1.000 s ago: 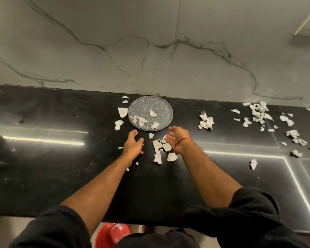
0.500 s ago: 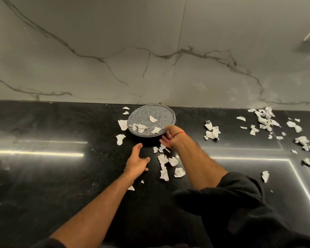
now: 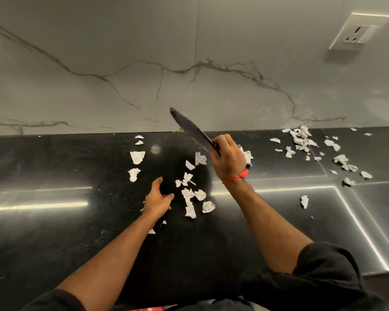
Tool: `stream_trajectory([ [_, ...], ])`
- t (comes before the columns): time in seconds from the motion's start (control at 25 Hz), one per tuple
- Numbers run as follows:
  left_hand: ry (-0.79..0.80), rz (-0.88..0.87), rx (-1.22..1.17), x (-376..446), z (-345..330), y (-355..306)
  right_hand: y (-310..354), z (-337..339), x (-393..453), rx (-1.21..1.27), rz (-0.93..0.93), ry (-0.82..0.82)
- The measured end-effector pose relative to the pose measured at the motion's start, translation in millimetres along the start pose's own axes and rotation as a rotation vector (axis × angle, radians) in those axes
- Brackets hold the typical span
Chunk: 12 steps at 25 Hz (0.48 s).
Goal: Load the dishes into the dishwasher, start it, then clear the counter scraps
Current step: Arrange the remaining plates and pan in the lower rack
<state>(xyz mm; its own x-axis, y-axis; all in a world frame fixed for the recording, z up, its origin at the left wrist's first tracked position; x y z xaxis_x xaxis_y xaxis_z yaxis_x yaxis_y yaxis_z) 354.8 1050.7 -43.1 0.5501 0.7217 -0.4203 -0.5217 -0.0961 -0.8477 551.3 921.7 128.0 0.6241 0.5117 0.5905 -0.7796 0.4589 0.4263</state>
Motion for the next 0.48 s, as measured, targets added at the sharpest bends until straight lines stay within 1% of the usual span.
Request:
stream_trajectory([
  [0.04, -0.01, -0.017, 0.015, -1, 0, -2, 0, 11, -6, -0.069, 0.071, -0.038],
  [0.08, -0.026, -0.032, 0.026, 0, 1, -4, -5, 20, -13, -0.095, 0.086, -0.073],
  [0.12, -0.042, -0.044, 0.037, 2, 2, -4, -14, 28, -19, -0.065, 0.041, -0.09],
  [0.28, -0.135, -0.037, -0.035, 6, 4, 1, -67, 56, -50, 0.263, -0.371, -0.171],
  [0.4, -0.231, -0.192, -0.009, -7, 0, -18, -98, 81, -87, 0.554, -0.708, -0.204],
  [0.44, -0.23, -0.25, 0.006, -15, -8, -30, -105, 88, -100, 0.668, -0.786, -0.195],
  [0.48, -0.196, -0.297, -0.009, -26, -21, -43, -109, 96, -113, 0.759, -0.843, -0.181],
])
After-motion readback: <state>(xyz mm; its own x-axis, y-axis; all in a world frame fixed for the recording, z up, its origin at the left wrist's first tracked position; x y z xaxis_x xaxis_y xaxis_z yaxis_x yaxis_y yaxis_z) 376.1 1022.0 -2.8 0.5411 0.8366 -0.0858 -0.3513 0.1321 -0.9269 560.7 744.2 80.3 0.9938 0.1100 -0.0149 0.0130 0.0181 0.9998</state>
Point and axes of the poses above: each hand's wrist, its own x-axis towards the middle knuckle, its own z-axis out of the back of the hand, y = z × x, the point moved 8 cm from there along x, towards the middle knuckle, and after that the axes turned 5 degrees about -x, right-handed, at the moved point
